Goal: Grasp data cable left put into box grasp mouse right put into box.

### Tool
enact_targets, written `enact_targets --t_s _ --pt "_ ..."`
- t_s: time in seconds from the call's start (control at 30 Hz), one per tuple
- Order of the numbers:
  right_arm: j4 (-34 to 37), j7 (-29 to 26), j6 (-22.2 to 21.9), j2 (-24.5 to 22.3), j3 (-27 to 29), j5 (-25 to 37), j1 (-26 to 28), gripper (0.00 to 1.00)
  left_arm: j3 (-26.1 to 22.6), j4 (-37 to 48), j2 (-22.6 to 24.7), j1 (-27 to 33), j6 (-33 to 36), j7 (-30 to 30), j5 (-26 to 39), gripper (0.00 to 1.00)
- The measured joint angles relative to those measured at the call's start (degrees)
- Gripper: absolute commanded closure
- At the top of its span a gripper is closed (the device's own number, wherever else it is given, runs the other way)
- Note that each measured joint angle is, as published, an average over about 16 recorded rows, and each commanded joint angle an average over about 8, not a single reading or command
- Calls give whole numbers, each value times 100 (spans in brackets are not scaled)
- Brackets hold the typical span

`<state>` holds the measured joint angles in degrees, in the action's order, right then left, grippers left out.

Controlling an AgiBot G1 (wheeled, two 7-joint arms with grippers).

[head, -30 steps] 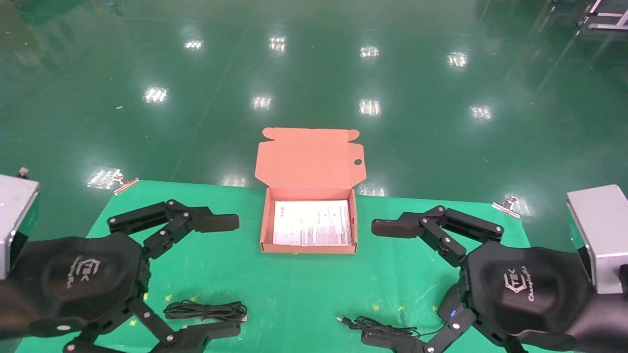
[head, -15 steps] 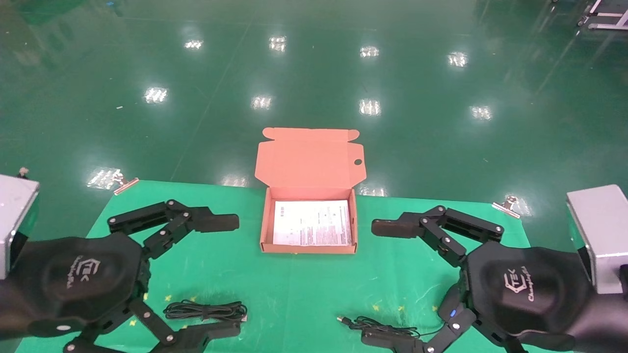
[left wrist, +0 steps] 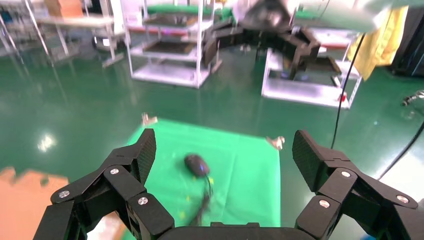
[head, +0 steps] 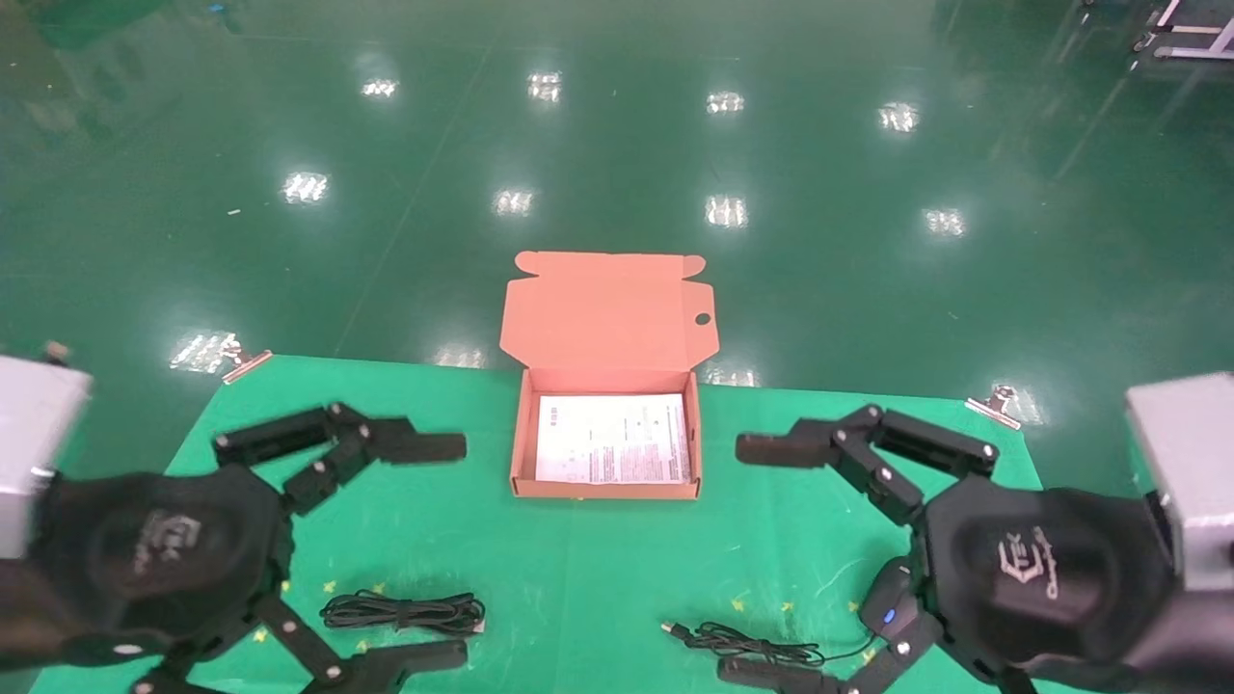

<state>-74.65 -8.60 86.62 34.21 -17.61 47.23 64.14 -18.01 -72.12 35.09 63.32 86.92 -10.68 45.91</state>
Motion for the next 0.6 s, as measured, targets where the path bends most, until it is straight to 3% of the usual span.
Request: enact_targets --t_s 0.23,0.6 --pt "-160 493 197 19 -487 1122 611 0 -496 100 94 493 206 -70 788 0" --pt "-283 1345 284 286 -1794 3098 1738 0 -1811 62 472 1600 343 -85 2502 0"
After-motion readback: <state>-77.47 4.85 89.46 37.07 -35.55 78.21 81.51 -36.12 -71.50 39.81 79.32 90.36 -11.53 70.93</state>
